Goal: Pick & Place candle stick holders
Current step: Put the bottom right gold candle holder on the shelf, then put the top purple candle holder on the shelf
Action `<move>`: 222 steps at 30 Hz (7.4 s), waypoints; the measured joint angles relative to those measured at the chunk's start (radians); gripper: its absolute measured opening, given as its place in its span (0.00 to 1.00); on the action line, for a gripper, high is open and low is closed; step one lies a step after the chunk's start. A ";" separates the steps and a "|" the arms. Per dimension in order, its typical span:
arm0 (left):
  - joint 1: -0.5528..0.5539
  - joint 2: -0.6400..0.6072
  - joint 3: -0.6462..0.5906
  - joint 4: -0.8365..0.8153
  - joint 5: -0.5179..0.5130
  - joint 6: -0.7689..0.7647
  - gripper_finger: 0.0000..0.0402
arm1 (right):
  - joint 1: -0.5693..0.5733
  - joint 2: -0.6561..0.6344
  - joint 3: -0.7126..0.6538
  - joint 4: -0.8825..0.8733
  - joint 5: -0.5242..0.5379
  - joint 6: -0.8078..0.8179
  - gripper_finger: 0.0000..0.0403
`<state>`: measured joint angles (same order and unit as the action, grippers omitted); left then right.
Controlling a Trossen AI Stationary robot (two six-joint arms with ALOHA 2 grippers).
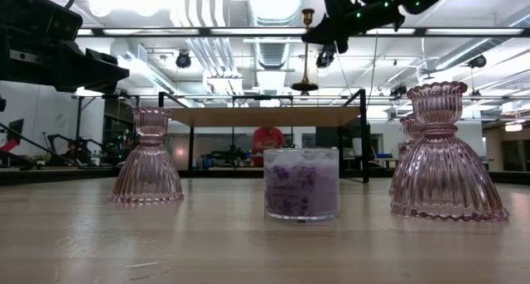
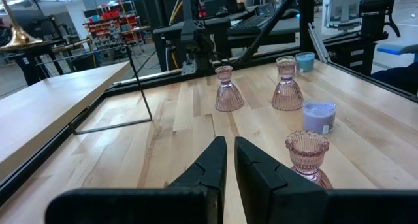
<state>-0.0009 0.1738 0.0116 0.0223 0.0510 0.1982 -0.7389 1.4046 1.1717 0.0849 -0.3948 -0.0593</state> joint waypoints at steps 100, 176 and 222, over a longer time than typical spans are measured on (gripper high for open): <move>0.000 0.000 0.000 0.000 0.000 0.000 0.09 | 0.075 -0.364 -0.162 -0.564 -0.007 -0.079 0.48; 0.000 0.000 0.000 0.000 0.000 0.000 0.09 | 1.068 -0.136 -0.201 -0.848 0.704 -0.157 0.07; 0.000 0.000 0.000 0.000 0.000 0.000 0.09 | 0.296 0.260 0.619 -1.288 0.603 -0.557 0.07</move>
<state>-0.0010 0.1740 0.0116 0.0223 0.0509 0.1982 -0.4426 1.6641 1.7909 -1.2031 0.2085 -0.6166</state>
